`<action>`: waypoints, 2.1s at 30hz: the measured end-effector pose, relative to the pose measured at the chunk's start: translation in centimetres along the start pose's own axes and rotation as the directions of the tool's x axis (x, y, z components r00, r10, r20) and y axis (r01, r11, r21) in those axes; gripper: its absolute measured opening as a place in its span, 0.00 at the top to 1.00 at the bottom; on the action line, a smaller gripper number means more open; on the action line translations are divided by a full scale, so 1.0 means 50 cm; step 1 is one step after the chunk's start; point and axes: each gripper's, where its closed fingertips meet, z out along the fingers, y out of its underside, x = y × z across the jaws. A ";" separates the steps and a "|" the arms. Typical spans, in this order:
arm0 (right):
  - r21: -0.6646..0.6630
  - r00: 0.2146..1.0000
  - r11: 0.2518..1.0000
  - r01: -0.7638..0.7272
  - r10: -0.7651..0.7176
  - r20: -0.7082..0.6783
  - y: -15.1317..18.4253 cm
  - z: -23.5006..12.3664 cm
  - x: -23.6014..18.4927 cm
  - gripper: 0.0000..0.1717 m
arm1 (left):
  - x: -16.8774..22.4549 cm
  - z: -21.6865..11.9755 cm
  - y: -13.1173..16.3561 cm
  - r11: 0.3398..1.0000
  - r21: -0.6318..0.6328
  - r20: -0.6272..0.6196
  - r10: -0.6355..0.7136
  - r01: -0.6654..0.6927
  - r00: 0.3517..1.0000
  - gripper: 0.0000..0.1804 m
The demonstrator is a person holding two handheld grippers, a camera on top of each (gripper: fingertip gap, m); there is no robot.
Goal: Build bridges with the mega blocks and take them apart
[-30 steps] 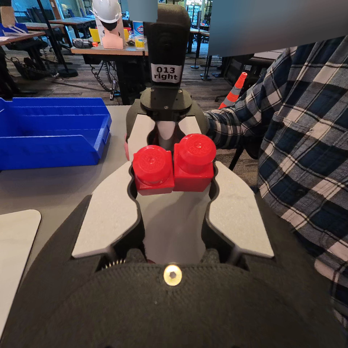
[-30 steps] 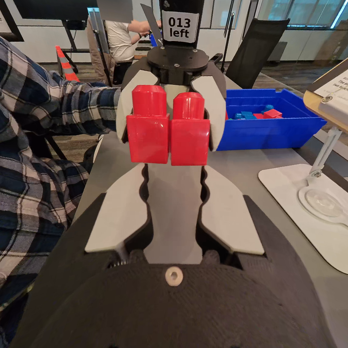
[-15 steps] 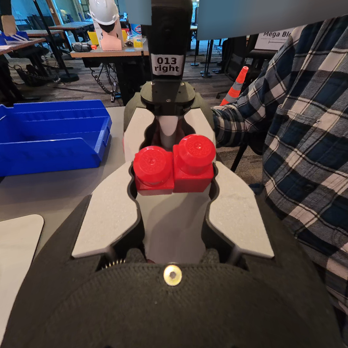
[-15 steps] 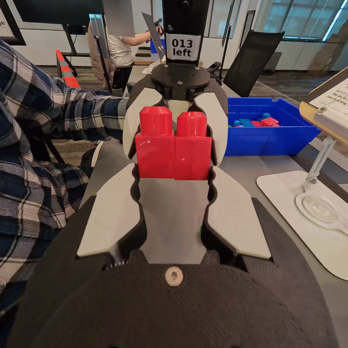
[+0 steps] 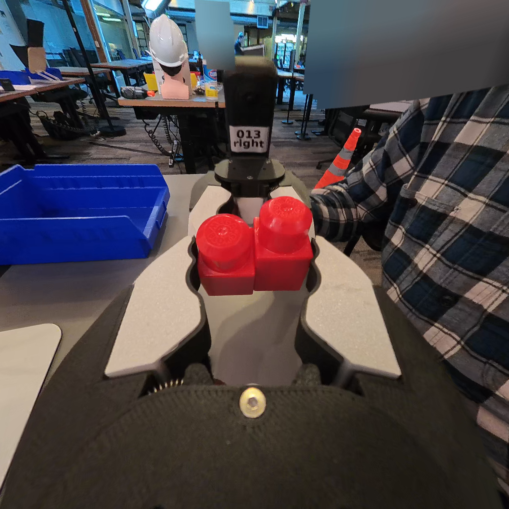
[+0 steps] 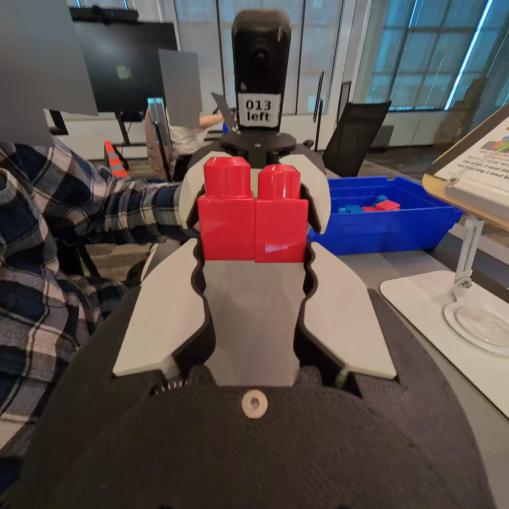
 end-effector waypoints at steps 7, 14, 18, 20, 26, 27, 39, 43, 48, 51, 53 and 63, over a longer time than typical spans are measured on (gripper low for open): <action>0.144 0.998 0.989 0.023 -0.014 -0.062 -0.027 -0.005 0.011 0.59 | -0.015 0.001 -0.035 0.982 0.178 0.048 -0.079 0.069 0.996 0.57; 0.082 0.999 0.997 0.015 -0.013 -0.036 -0.012 0.000 0.010 0.59 | -0.015 0.002 -0.031 0.986 0.159 0.068 -0.059 0.047 0.996 0.57; 0.002 0.997 0.998 0.068 -0.068 -0.045 -0.002 0.012 0.002 0.52 | -0.005 0.012 -0.032 0.994 0.106 0.046 -0.021 0.016 0.999 0.58; -0.035 0.995 0.996 0.084 -0.085 -0.049 0.002 0.016 0.003 0.52 | -0.004 0.016 -0.031 0.996 0.087 0.052 0.003 -0.008 0.999 0.59; -0.006 0.997 0.997 0.072 -0.072 -0.036 -0.008 0.014 -0.001 0.58 | -0.002 0.010 -0.042 0.989 0.148 0.026 -0.028 0.024 0.999 0.58; 0.002 0.997 0.998 0.066 -0.066 -0.038 -0.009 0.014 0.000 0.58 | -0.003 0.009 -0.042 0.987 0.158 0.022 -0.036 0.032 0.999 0.58; 0.015 0.991 0.994 0.106 -0.104 -0.084 -0.019 0.008 0.010 0.58 | -0.009 0.000 -0.047 0.963 0.255 -0.028 -0.080 0.085 0.996 0.58; 0.024 0.990 0.994 0.109 -0.107 -0.090 -0.020 0.008 0.012 0.58 | -0.011 -0.003 -0.045 0.958 0.269 -0.032 -0.096 0.101 0.995 0.58; 0.063 0.994 0.995 0.080 -0.075 -0.074 -0.029 0.004 0.013 0.58 | -0.014 -0.008 -0.048 0.958 0.268 -0.022 -0.096 0.098 0.995 0.58; 0.082 0.997 0.995 0.057 -0.051 -0.065 -0.032 0.000 0.015 0.58 | -0.016 -0.011 -0.044 0.962 0.256 -0.017 -0.096 0.097 0.995 0.59; 0.081 0.996 0.995 0.059 -0.053 -0.073 -0.033 -0.006 0.020 0.58 | -0.021 -0.016 -0.033 0.972 0.219 0.010 -0.082 0.078 0.997 0.60; 0.000 0.998 0.999 0.054 -0.054 -0.029 -0.012 -0.008 0.013 0.58 | -0.015 -0.006 0.002 0.994 0.090 0.030 -0.061 0.058 0.998 0.61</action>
